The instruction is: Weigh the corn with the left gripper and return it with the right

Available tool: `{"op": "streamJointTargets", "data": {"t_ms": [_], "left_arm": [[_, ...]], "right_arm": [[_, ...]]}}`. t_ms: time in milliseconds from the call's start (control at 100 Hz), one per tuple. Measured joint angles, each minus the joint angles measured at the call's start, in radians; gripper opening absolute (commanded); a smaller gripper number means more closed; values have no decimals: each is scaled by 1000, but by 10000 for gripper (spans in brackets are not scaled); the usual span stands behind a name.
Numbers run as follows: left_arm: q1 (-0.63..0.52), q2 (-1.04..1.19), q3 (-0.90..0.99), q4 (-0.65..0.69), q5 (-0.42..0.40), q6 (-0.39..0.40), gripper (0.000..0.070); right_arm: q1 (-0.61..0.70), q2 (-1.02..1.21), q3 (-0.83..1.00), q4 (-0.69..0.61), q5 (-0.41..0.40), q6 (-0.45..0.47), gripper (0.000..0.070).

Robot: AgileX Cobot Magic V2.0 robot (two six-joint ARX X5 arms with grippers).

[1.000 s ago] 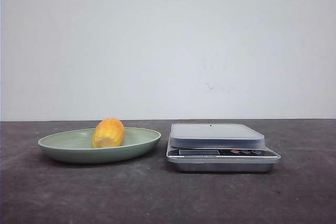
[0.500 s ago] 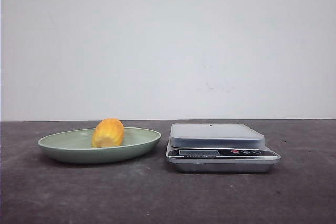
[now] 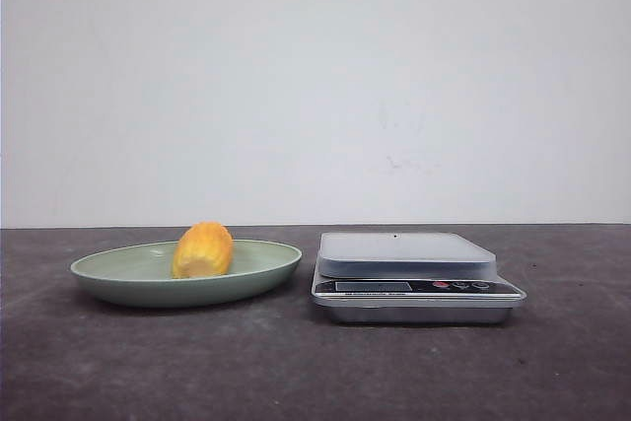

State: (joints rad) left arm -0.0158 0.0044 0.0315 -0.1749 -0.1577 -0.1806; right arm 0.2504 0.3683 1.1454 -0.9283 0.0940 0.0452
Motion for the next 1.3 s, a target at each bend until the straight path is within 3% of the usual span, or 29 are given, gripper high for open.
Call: {"op": "streamJointTargets", "data": {"t_ms": [290,500,810,1300], "left_arm": [[0,0,0,0,0,2,19],[0,0,0,0,0,3,19],[0,0,0,0,0,3,19],[0,0,0,0,0,3,19]], "right_arm": [[-218,-191,-454,462,-69,-47,6],[-248,-296,-795,675,-75,-49,6],[-246,-362,-1093,802,-76,-36,6],[-245,-362,-1131,761,-92,4,6]]}}
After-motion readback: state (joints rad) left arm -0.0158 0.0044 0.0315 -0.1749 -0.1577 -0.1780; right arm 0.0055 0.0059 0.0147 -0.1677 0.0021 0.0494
